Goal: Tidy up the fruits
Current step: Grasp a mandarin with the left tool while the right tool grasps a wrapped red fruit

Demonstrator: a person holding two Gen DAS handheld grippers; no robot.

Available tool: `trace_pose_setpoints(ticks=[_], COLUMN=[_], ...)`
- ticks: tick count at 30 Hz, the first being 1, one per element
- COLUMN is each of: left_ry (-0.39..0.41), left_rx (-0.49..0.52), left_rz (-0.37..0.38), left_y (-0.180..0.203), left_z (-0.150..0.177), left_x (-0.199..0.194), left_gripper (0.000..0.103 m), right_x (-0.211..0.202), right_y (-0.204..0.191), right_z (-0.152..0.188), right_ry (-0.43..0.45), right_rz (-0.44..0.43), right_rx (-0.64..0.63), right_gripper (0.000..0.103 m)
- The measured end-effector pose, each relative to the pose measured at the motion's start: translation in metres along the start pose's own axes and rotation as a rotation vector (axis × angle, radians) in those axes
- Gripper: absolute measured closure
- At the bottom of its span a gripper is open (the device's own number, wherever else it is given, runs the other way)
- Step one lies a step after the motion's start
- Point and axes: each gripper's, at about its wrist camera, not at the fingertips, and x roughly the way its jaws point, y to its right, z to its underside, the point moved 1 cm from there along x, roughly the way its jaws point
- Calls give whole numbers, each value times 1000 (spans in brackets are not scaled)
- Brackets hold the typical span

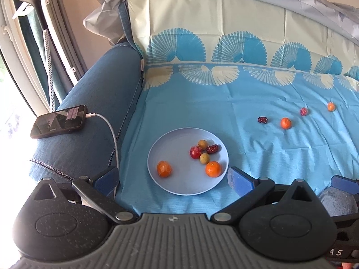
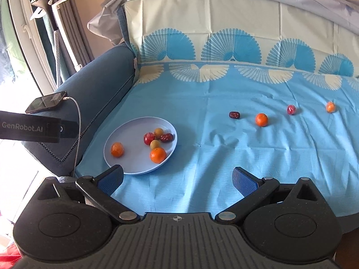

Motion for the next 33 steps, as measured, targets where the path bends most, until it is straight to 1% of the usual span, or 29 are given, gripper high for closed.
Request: trace_pose_setpoints(ticks=[2,4,7,11,15,18,20,22,24,28,30,33], left_ry=[-16,-23,-21,-29,-20,-65,-98,-123,-144,-180,-187,-191], left_rx=[15,22,55,104,148,157,125,85,26,-84,-101,-86], left_rz=[16,63,117,182,205,208,204,181,138,109,100,96], left_y=[15,33,72,139,205,245,264,277,286,291,295,300], left_z=[-9,-17,-31,-46,-55,-62,-65,-68,-71,-77,-80,-82], left_x=[8,14,24,53,99,145,175,205,231,272,288,304], left_gripper=[0,0,0,0,0,0,0,0,0,0,0,0], right_x=[-3,-6,-11,-9,14,43,70,98,129,188,215,252], right_y=[17,40,89,164,224,257,276,291,302,318,323,328], right_z=[-3,-6,-12,-21,-32,-38,-43,-47,-54,-68,-75,-85], right_ry=[16,42,96,128,141,135,116,97,69,32,11,-7], right_rz=[30,71,176,303,375,377,367,343,331,286,270,263], right_rx=[22,43,83,168,183,176,169,155,136,91,74,37], right_gripper=[1,1,1,1,1,1,1,1,1,1,1,1])
